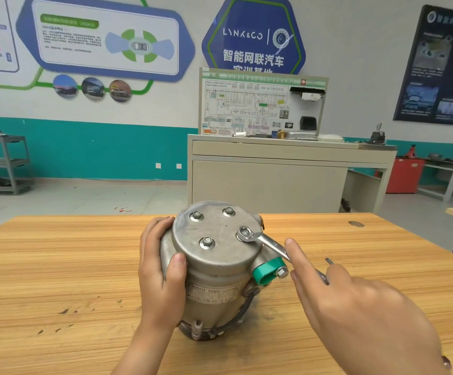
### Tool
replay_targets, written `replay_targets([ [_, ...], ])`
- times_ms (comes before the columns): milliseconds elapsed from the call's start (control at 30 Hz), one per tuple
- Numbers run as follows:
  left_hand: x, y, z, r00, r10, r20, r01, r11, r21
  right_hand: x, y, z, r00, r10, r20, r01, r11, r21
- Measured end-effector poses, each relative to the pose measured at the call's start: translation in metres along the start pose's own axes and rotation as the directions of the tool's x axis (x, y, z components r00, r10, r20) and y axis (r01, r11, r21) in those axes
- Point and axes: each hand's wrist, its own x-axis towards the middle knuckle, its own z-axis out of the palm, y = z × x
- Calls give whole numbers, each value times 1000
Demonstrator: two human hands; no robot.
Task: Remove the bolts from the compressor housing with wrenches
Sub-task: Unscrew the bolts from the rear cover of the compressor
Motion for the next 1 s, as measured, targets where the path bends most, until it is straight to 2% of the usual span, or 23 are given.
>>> replay_targets([
  [33,0,-1,-1,1000,-2,-4,2,1000,-7,0,4,3,1000,-1,-4,1,1000,2],
  [133,2,-3,-1,1000,-15,19,15,1000,-11,3,18,23,980,-8,-200,10,1000,6],
  [200,4,-4,1,998,-44,42,45,999,-21,8,27,40,961,9,-277,13,997,78],
  [267,6,-4,3,995,-80,63,82,996,-27,16,31,57,969,95,-228,-53,981,187],
  [367,5,-2,7,995,-85,59,86,996,-12,38,30,74,977,212,0,-205,948,241],
  [433,5,1,10,994,-91,54,91,996,9,57,31,81,975,166,145,-201,942,269],
  [500,4,3,10,995,-83,51,81,996,42,77,31,87,977,93,189,-152,934,324],
  [667,9,6,9,990,-123,63,116,988,103,115,21,91,982,-103,156,57,960,274],
  [733,10,7,9,989,-130,67,122,987,108,113,20,95,989,-128,74,106,964,245],
  [800,11,8,7,986,-148,81,140,985,101,101,23,91,999,-27,-35,36,956,291],
  [867,12,8,4,983,-163,84,156,984,86,88,32,79,977,211,-30,-181,896,406],
  [900,12,7,3,983,-162,85,155,984,84,83,37,73,958,285,-14,-247,852,461],
  [933,12,7,1,983,-161,84,154,984,83,78,41,67,953,304,-4,-261,822,506],
  [1000,11,7,-1,984,-164,75,159,985,72,63,45,53,978,206,31,-194,845,498],
])
